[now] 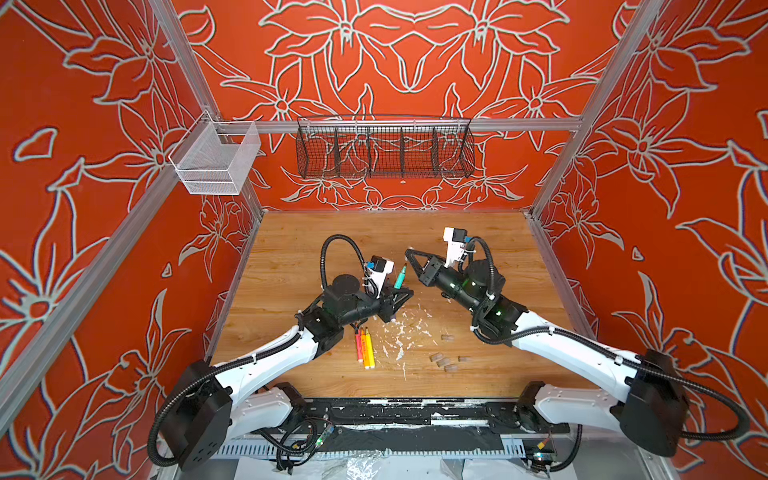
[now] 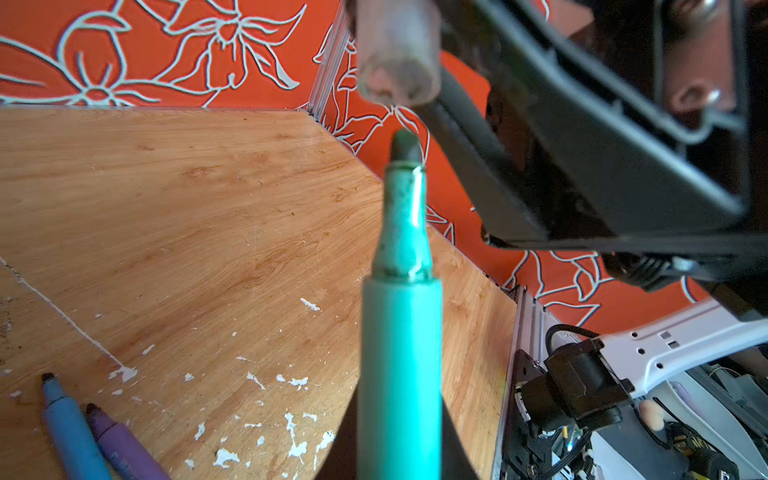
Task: Insert the pens into the pen caps
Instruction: 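Lower the clear cap onto the green marker's tip with the right gripper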
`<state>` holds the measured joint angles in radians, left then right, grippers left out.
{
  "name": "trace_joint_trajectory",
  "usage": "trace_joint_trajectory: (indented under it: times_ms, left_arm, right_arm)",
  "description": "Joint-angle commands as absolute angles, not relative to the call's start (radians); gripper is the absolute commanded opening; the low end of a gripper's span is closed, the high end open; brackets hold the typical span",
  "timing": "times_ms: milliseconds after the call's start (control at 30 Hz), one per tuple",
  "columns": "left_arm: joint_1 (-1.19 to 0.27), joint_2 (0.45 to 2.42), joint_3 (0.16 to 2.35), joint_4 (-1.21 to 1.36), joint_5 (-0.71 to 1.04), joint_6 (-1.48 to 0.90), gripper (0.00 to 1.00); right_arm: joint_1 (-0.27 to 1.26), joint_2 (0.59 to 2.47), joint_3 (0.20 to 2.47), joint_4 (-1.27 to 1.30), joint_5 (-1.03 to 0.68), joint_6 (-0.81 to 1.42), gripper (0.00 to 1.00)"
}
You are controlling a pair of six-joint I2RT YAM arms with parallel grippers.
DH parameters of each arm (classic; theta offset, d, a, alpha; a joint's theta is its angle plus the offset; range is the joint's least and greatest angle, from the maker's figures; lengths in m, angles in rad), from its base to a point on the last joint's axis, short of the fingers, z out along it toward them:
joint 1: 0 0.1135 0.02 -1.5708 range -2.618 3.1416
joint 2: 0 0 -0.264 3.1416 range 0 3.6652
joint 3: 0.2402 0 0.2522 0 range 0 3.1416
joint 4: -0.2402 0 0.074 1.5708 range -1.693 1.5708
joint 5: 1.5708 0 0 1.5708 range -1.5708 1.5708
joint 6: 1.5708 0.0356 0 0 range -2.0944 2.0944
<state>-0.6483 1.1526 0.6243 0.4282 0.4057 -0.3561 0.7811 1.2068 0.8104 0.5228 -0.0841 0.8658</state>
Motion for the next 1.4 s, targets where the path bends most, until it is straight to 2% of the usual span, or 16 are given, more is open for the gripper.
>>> trace_joint_trajectory:
  times_ms: [0, 433, 1033, 1133, 1267, 1367]
  left_arm:
    - [-0.653, 1.131, 0.622, 0.44, 0.398, -0.337, 0.0]
    - [-0.653, 1.105, 0.613, 0.432, 0.372, -0.328, 0.0]
    - [-0.652, 1.101, 0.597, 0.471, 0.392, -0.359, 0.0]
    - [-0.652, 1.101, 0.596, 0.469, 0.391, -0.348, 0.0]
    - [-0.651, 1.106, 0.6, 0.463, 0.396, -0.34, 0.0]
    - [-0.652, 1.103, 0.602, 0.458, 0.399, -0.334, 0.0]
  right_arm:
    - [0.795, 1.189, 0.788, 0.559, -0.105, 0.854, 0.1]
    - [0.825, 1.192, 0.761, 0.568, -0.103, 0.85, 0.1]
    - [0.965, 1.13, 0.64, 0.584, -0.122, 0.859, 0.11]
    - [0.971, 1.119, 0.64, 0.572, -0.118, 0.837, 0.26]
    - [0.969, 1.03, 0.69, 0.378, 0.002, 0.789, 0.6]
    - [0.96, 0.967, 0.75, 0.243, 0.058, 0.768, 0.64]
